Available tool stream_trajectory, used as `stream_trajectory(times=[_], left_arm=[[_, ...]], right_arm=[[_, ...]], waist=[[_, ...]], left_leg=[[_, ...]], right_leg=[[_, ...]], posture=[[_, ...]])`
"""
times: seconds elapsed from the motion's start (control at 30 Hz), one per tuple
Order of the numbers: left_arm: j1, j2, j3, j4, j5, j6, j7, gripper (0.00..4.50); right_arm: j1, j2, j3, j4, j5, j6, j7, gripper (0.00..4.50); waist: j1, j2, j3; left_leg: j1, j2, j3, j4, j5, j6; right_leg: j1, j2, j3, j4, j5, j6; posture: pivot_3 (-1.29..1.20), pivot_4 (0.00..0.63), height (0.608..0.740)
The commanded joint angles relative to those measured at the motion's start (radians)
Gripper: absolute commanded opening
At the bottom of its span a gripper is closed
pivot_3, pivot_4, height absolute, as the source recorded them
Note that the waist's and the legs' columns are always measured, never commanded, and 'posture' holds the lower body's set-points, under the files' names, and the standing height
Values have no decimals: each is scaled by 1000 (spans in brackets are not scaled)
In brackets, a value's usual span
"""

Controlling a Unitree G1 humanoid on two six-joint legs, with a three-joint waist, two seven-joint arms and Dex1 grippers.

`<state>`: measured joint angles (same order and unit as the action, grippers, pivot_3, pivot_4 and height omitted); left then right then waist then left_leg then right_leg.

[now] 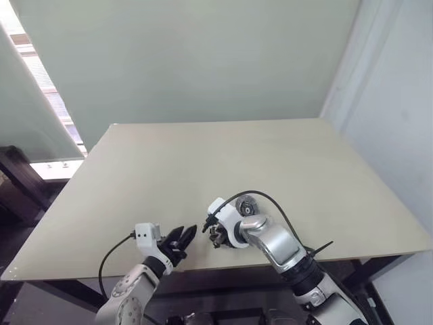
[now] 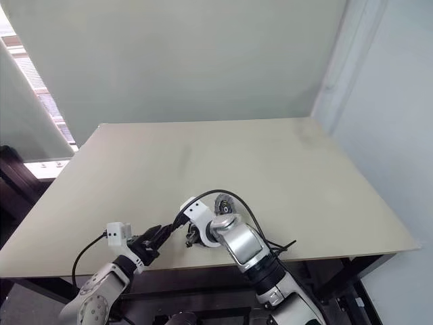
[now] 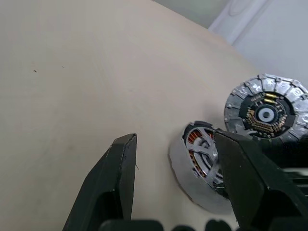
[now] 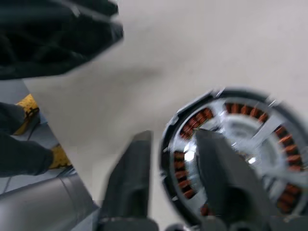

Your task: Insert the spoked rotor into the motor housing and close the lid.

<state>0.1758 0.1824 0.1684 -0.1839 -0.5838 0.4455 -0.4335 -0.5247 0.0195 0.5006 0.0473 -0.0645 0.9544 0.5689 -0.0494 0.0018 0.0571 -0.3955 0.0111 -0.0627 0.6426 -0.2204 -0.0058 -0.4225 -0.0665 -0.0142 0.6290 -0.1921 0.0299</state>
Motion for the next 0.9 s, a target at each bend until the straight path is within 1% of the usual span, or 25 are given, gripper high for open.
stream_trajectory(times=[0.03,0.17,0.2,0.37,0.53,0.63,0.77,0.83,0.9], left_arm=[[-25,7,9,-9,5,-20,-1,2674],[-31,6,9,-6,8,-21,-1,2674],[-31,6,9,-6,9,-21,-1,2674],[-29,5,13,-9,11,-18,-3,2674],[-14,7,20,-22,1,-8,-4,2674],[-8,6,24,-27,-7,-5,-9,2118],[-5,5,25,-28,-6,-5,-8,650],[-5,4,26,-30,-7,-4,-7,9],[-5,5,27,-30,-8,-4,-8,9]], right_arm=[[-28,-13,23,-54,15,-41,16,2798],[-24,-27,41,-68,26,-51,21,4265],[-25,-32,46,-73,27,-53,22,4474],[-33,-33,32,-106,38,-62,9,4474],[-64,-86,-35,-196,30,-95,-21,4474],[-84,-125,-99,-231,13,-145,-63,4500],[-122,-220,-165,-236,-38,-239,-116,4500],[-131,-281,-188,-227,-53,-260,-116,4500],[-128,-338,-196,-206,-68,-271,-107,4500]], waist=[[0,0,0],[0,-1,0],[0,0,0],[0,0,0],[0,0,0],[0,0,0],[1,0,0],[1,-1,0],[0,-1,0]], left_leg=[[0,0,0,0,0,0],[0,0,0,-4,0,0],[0,0,0,-4,0,0],[0,0,0,-3,0,0],[0,0,0,0,-1,-1],[0,0,0,0,-1,-1],[0,0,0,0,-1,-1],[0,0,1,0,-1,-1],[0,0,1,0,-1,-1]], right_leg=[[0,0,0,0,0,0],[0,0,0,0,0,0],[0,1,0,0,0,0],[0,1,0,0,0,0],[0,0,0,-1,0,0],[0,0,0,-1,0,0],[0,0,0,-1,0,0],[0,0,0,-2,0,0],[1,0,0,-2,0,0]], posture=[[0,0,740],[0,0,740],[0,0,740],[0,0,740],[0,0,740],[0,0,740],[0,0,740],[0,0,740],[0,0,740]])
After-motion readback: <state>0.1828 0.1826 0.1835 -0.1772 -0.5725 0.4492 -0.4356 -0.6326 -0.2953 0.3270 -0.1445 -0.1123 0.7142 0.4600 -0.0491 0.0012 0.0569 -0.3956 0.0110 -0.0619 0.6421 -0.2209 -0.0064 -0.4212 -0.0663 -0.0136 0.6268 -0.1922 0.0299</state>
